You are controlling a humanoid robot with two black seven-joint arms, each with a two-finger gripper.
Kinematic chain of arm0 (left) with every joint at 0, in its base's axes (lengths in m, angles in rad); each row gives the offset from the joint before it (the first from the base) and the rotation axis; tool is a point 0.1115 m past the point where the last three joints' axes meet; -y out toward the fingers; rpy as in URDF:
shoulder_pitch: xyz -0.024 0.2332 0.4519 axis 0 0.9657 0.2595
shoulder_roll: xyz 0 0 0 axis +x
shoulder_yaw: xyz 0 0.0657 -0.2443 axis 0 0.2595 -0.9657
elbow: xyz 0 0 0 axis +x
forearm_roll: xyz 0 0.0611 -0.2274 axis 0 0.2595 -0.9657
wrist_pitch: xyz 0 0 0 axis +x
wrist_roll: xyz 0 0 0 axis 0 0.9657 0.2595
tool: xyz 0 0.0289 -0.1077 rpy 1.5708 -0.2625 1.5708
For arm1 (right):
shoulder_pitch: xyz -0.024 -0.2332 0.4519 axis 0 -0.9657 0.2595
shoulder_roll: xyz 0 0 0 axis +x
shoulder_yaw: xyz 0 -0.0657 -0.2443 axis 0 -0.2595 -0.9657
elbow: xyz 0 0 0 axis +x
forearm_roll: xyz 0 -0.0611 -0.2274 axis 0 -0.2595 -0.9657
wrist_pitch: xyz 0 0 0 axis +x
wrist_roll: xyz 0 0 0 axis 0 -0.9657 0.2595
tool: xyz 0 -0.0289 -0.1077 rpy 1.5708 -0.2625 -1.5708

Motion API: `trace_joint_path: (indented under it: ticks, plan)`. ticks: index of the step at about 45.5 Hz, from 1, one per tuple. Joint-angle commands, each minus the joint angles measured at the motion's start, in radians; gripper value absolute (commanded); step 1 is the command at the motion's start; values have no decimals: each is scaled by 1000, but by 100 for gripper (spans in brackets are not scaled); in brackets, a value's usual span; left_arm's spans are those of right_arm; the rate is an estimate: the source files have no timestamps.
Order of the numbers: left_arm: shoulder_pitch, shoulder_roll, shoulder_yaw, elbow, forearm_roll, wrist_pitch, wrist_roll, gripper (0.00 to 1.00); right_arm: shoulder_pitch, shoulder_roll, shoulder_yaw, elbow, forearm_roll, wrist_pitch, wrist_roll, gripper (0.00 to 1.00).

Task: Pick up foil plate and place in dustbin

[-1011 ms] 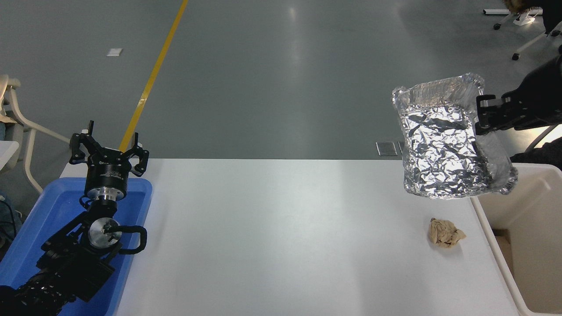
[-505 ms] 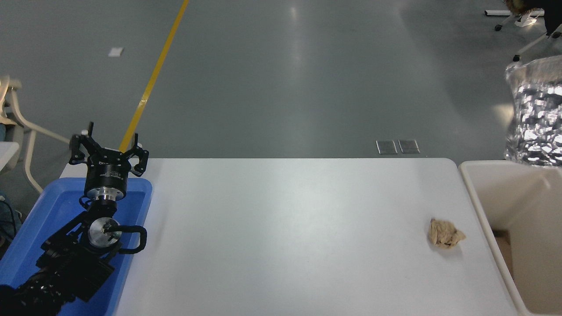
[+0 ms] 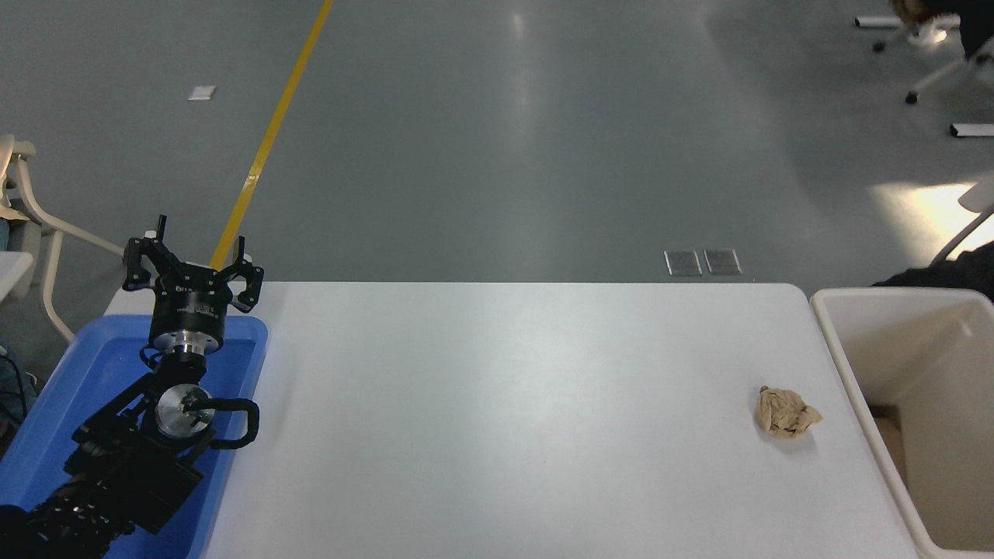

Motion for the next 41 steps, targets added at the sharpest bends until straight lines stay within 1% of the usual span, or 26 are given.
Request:
trace_joint_path:
  ticks: [1,5,11,16,23,26,27,28,29,30,41]
  plan:
    - [0,0,0,2,-1,0,0,99,-299,176,64,-168,68,-123,-9,0]
    - [0,0,0,2,-1,0,0,99,-327,210,64,-176,77,-126,-31,0]
    - [0,0,0,0,0,0,0,99,-371,291,64,-191,81,-163,-74,0]
    - [0,0,0,2,-1,0,0,99,-383,318,63,-214,81,-164,-78,0]
    - [0,0,0,0,-1,0,0,99,-379,324,64,-237,81,-163,-80,0]
    - [0,0,0,0,-1,0,0,99,-374,333,64,-236,82,-153,-80,13]
    - [0,0,0,2,0,0,0,99,-373,334,64,-236,82,-152,-80,21]
    - [0,0,0,0,-1,0,0,99,-370,334,67,-236,84,-149,-80,45]
    - [0,0,0,0,0,0,0,99,-370,334,69,-236,87,-149,-80,86]
    - [0,0,0,2,-1,0,0,99,-368,336,70,-233,93,-147,-80,100]
    - [0,0,0,0,0,0,0,99,-325,341,70,-216,125,-110,-80,100]
